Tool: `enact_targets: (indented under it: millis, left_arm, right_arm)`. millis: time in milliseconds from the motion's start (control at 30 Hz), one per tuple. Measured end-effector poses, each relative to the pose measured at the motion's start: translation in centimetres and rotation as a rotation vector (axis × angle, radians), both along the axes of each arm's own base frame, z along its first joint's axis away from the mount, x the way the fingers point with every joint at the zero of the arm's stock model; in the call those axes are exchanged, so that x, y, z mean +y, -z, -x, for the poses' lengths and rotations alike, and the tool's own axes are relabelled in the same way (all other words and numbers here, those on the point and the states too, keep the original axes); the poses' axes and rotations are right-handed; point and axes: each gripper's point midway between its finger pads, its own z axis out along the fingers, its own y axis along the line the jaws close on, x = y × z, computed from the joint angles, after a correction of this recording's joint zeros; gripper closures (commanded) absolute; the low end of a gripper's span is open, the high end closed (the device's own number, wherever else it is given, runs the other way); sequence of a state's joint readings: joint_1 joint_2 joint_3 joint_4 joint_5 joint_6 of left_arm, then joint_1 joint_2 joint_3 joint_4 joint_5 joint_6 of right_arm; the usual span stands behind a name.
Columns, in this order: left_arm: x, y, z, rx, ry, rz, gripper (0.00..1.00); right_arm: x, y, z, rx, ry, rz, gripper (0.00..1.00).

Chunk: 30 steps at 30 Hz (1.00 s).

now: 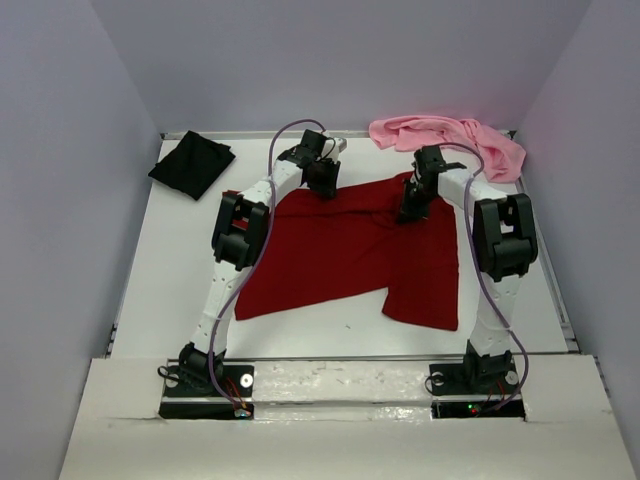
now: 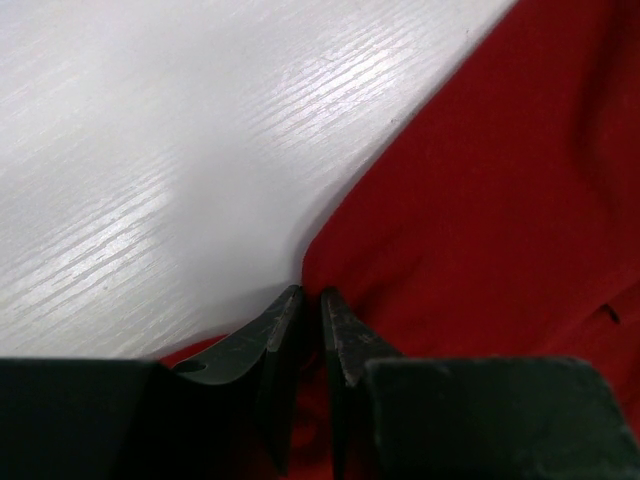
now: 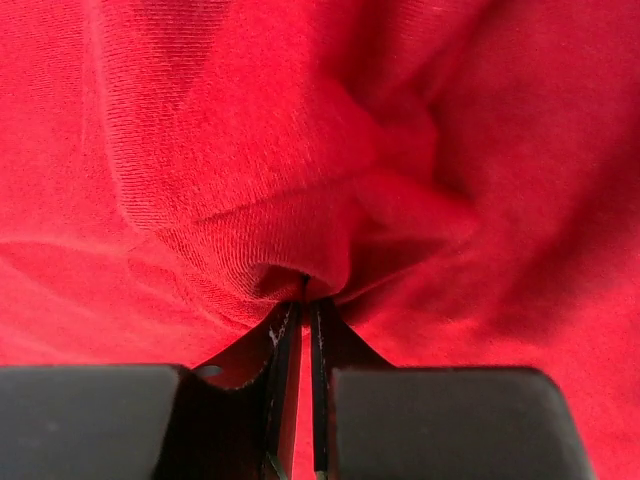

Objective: Fold and stack the t-shirts
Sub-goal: Fold the tshirt

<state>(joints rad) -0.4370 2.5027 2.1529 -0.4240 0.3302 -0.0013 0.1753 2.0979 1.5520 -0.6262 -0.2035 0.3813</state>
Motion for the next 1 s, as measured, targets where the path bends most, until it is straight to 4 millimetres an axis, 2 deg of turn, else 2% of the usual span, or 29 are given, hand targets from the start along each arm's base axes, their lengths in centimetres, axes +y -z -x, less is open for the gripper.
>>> enact_targets:
  millis: [333,467,600,700,800,1000]
  left_arm:
    - [0.0,0.0,0.0,0.0,0.0,-0.001,0.72]
    - [0.0,0.0,0.0,0.0,0.0,-0.001,0.72]
    - [0.0,0.0,0.0,0.0,0.0,-0.001,0.72]
    - [0.0,0.0,0.0,0.0,0.0,-0.001,0.72]
    - [0.0,0.0,0.0,0.0,0.0,-0.001,0.72]
    - [0.0,0.0,0.0,0.0,0.0,-0.001,0.72]
  right_arm:
    - [-3.0,-0.8,0.9,0.025,-0.039,0.177,0.92]
    - [-3.8,-2.7,0.0,-0.001,-0.074,0.23,0.92]
    - [-3.6,-5.2,-1.4,-0.051,-0.094,0.231,0.93]
    - [-3.5,-6.1,-1.9,-0.062,-0.109,0.231,0.93]
    - [-3.6,-5.7,-1.6,-0.027,-0.126,0.242,0.93]
    - [-4.9,-2.6,0.3,0.122,-0.174,0.311,0.96]
